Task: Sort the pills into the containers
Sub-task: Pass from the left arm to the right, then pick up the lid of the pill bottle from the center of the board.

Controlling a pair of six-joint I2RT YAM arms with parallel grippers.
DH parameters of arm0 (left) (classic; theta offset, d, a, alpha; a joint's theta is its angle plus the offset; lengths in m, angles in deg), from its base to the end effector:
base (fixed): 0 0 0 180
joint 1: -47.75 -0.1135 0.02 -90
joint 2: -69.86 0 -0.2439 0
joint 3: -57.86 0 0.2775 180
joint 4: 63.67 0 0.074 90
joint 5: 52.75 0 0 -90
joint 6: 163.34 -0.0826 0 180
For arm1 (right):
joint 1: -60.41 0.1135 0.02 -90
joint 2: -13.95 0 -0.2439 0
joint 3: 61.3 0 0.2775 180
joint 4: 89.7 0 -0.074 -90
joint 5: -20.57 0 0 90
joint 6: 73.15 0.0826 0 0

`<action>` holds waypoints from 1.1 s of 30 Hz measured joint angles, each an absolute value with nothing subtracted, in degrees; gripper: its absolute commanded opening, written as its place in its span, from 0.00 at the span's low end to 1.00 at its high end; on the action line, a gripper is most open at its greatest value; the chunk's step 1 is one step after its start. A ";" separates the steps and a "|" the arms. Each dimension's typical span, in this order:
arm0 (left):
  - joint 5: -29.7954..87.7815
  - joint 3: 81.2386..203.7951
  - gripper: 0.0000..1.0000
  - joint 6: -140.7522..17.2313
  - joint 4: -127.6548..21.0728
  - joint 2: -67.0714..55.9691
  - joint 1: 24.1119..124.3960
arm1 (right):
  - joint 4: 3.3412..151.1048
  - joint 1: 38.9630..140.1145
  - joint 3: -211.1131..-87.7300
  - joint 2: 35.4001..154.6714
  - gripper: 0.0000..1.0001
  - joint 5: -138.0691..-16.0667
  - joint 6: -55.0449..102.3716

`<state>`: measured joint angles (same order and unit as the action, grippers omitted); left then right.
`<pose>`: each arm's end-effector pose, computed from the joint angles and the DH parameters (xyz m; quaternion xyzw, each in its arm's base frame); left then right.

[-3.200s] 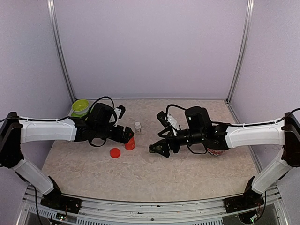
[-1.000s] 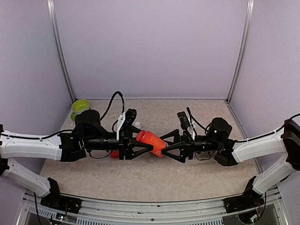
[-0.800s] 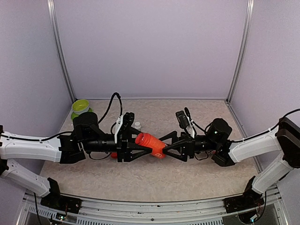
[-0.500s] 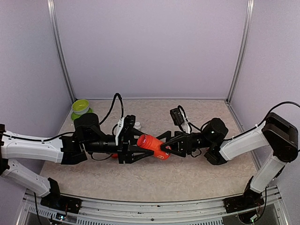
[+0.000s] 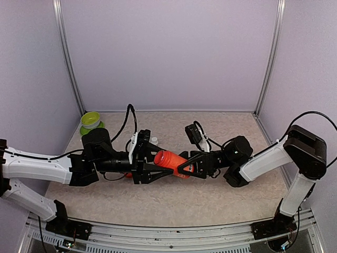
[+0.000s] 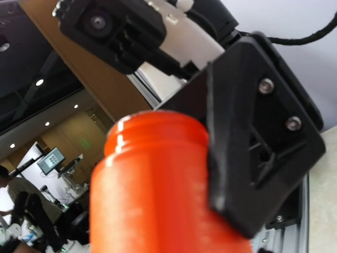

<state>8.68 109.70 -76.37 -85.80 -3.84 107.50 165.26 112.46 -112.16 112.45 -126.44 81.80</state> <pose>0.1450 -0.3271 0.2450 0.5054 0.4925 -0.4794 0.5217 0.1598 0.3176 0.2043 -0.3537 0.5000 0.7696 0.1805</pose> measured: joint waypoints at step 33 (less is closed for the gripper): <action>26.42 106.07 0.99 -60.78 -75.39 4.91 107.11 | 140.27 109.84 -111.17 97.81 0.30 -122.81 56.33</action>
